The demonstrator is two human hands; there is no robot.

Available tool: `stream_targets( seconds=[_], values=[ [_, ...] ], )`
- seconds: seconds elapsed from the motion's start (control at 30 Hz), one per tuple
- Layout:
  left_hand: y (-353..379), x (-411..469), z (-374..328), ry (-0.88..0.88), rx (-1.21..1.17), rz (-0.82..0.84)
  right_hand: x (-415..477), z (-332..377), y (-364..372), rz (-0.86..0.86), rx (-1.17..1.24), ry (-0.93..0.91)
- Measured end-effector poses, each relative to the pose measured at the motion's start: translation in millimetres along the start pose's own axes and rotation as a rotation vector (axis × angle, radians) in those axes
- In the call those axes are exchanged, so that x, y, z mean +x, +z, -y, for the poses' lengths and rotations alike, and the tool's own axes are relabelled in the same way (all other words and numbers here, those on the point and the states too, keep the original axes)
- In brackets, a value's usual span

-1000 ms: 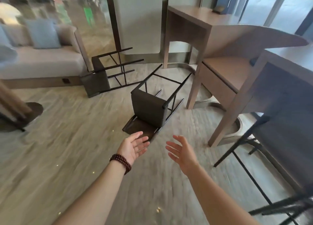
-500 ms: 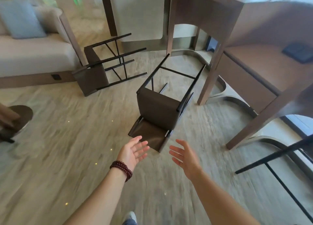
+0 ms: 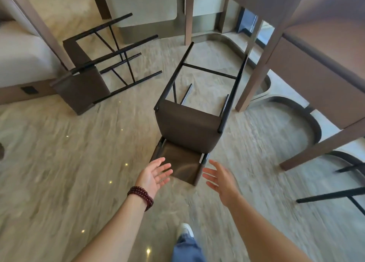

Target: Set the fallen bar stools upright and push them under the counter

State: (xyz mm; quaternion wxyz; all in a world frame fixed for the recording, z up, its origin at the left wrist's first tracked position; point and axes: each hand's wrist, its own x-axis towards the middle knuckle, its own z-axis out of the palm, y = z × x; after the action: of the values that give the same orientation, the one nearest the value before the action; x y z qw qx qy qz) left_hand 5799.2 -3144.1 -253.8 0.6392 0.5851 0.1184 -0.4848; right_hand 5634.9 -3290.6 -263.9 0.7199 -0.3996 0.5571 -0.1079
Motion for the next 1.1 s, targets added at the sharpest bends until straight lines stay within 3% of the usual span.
stream_targets(
  seconds=[0.3, 0.83, 1.1],
  values=[
    [-18.9, 155.3, 8.4, -0.022, 0.029, -0.047, 146.6, -29.6, 26.8, -0.087, -0.046, 0.026],
    [-125.8, 488.7, 157.2, -0.023, 0.080, -0.155, 449.6, -255.5, 24.8, -0.299, -0.077, 0.068],
    [-158.4, 572.3, 206.5, -0.089, 0.007, -0.347, 523.9, -321.7, 15.4, -0.488, -0.253, 0.065]
  ],
)
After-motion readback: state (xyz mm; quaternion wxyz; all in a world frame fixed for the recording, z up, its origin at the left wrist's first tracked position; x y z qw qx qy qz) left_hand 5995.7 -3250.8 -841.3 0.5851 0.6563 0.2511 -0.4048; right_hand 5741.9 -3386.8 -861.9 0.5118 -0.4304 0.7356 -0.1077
